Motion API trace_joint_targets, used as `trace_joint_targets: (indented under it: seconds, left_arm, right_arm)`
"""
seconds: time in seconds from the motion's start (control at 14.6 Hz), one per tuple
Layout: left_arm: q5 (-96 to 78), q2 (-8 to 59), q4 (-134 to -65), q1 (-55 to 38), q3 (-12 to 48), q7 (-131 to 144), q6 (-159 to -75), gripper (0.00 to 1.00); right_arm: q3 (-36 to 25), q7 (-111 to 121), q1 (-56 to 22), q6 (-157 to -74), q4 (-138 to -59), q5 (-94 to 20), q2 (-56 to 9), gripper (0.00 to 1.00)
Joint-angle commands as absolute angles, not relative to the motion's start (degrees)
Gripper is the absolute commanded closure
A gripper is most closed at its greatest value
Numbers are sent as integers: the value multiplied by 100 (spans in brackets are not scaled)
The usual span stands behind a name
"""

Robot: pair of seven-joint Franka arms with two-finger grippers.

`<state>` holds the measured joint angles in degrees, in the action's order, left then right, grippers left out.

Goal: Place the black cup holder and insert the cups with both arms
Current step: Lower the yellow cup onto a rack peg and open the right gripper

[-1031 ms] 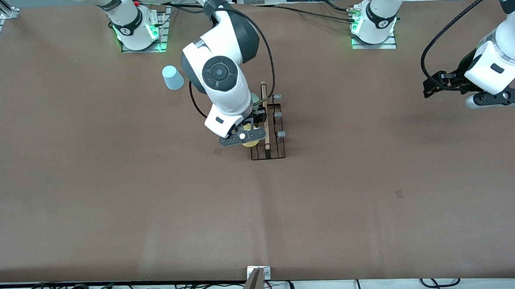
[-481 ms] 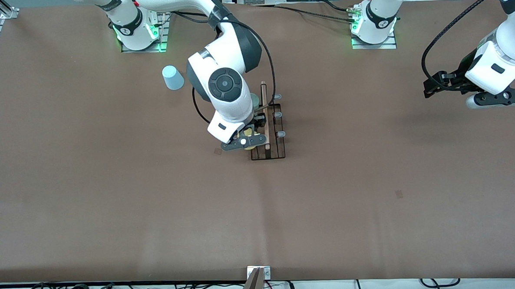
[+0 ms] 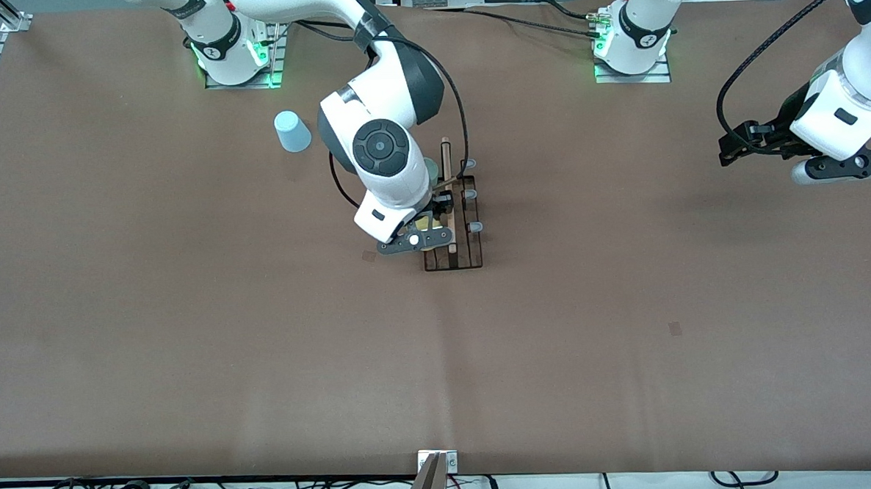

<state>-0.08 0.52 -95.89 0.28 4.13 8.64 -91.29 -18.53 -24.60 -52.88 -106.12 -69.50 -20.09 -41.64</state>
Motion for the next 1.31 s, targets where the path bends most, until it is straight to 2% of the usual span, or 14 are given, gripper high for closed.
trace_joint_targets:
  seconds: [0.0,0.21,0.27,0.34,0.69,1.24]
  left_arm:
    - [105,79,-9510,-79,316,844,-9079,0]
    - [105,79,-9510,-79,343,844,-9079,0]
    - [105,79,-9510,-79,343,835,-9053,0]
    - [105,79,-9510,-70,343,835,-9044,0]
    - [105,79,-9501,-70,352,835,-9044,0]
    - [105,88,-9475,-53,352,817,-9009,0]
  right_arm:
    - [-1872,-2496,-5326,-10582,-6812,-2101,-4315,94]
    - [-1872,-2505,-5335,-10591,-6812,-2101,-4394,93]
    - [-1872,-2574,-5335,-10600,-6803,-2109,-4395,53]
    - [-1881,-2610,-5344,-10591,-6794,-2075,-4377,1]
    - [-2012,-2715,-5326,-10310,-6750,-2040,-4140,0]
    - [-3347,-2628,-5265,-9704,-6759,-1837,-3419,0]
